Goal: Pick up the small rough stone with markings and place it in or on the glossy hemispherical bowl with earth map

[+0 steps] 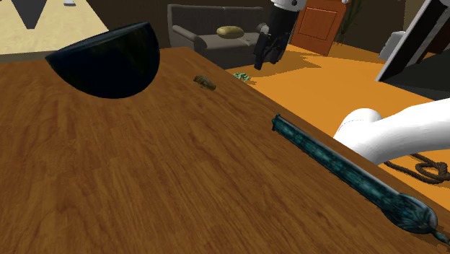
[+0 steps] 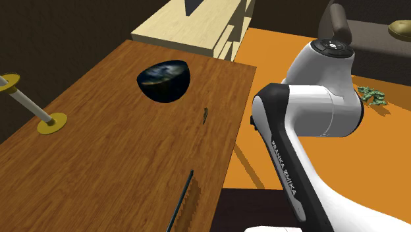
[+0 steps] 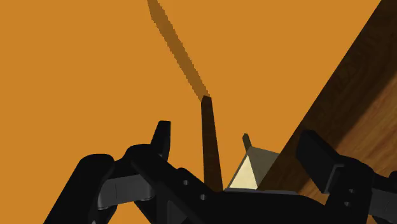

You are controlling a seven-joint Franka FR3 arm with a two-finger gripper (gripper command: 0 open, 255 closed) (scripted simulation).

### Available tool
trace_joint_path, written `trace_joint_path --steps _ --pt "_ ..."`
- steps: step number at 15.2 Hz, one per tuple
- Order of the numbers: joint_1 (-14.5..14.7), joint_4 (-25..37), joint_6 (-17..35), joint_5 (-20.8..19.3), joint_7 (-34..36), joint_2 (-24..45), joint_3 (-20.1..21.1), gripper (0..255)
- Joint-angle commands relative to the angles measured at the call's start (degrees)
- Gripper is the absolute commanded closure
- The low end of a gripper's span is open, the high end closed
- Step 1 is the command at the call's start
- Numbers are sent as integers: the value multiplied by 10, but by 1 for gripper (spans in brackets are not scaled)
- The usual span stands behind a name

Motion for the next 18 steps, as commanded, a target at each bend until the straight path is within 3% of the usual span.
trace_joint_path --steps 1,11,18 --pt "0 0 0 0 0 0 0 0" --pt "37 -93 198 120 162 -86 123 0" --pt "37 -107 347 176 274 -93 235 0"
